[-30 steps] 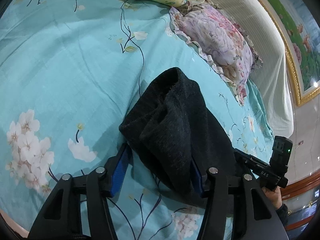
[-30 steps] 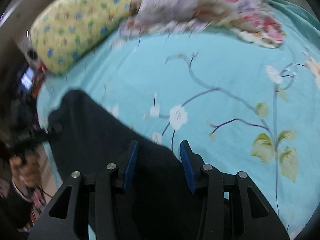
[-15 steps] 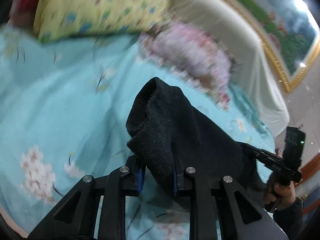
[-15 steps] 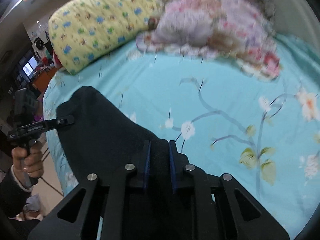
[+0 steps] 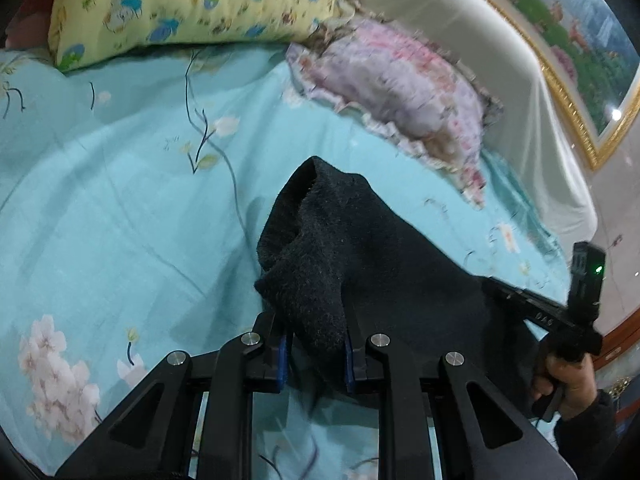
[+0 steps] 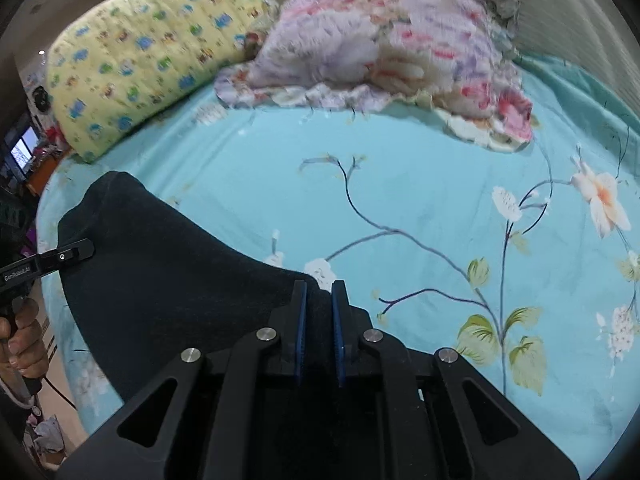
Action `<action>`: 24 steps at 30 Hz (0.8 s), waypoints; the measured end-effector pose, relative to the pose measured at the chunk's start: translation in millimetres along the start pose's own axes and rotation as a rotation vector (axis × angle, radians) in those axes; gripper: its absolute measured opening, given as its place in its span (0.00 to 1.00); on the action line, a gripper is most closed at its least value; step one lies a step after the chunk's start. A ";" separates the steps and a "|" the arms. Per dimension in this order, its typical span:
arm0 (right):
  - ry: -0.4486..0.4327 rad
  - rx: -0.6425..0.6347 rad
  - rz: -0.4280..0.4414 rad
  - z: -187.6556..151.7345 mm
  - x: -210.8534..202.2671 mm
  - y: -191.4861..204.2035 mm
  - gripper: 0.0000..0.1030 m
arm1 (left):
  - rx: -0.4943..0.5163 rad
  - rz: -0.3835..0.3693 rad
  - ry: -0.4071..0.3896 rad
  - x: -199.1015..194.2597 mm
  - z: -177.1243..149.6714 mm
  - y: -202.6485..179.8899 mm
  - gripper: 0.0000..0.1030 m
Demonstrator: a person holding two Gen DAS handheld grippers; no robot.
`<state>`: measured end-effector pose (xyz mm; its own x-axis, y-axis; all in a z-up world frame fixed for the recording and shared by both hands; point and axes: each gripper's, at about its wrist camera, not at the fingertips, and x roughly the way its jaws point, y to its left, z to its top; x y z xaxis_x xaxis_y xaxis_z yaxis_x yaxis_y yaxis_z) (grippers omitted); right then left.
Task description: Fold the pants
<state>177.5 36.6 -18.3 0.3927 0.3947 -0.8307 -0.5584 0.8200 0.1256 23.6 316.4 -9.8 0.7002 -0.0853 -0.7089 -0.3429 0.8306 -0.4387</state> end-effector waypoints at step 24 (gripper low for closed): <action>-0.162 0.344 -0.073 -103.7 -139.1 -34.3 0.44 | 0.142 -0.079 -0.061 -44.6 -4.9 -88.2 0.45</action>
<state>66.3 -89.5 36.6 0.5484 0.3681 -0.7509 -0.2577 0.9286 0.2670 19.5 244.2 57.8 0.7592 -0.1234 -0.6390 -0.1964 0.8927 -0.4057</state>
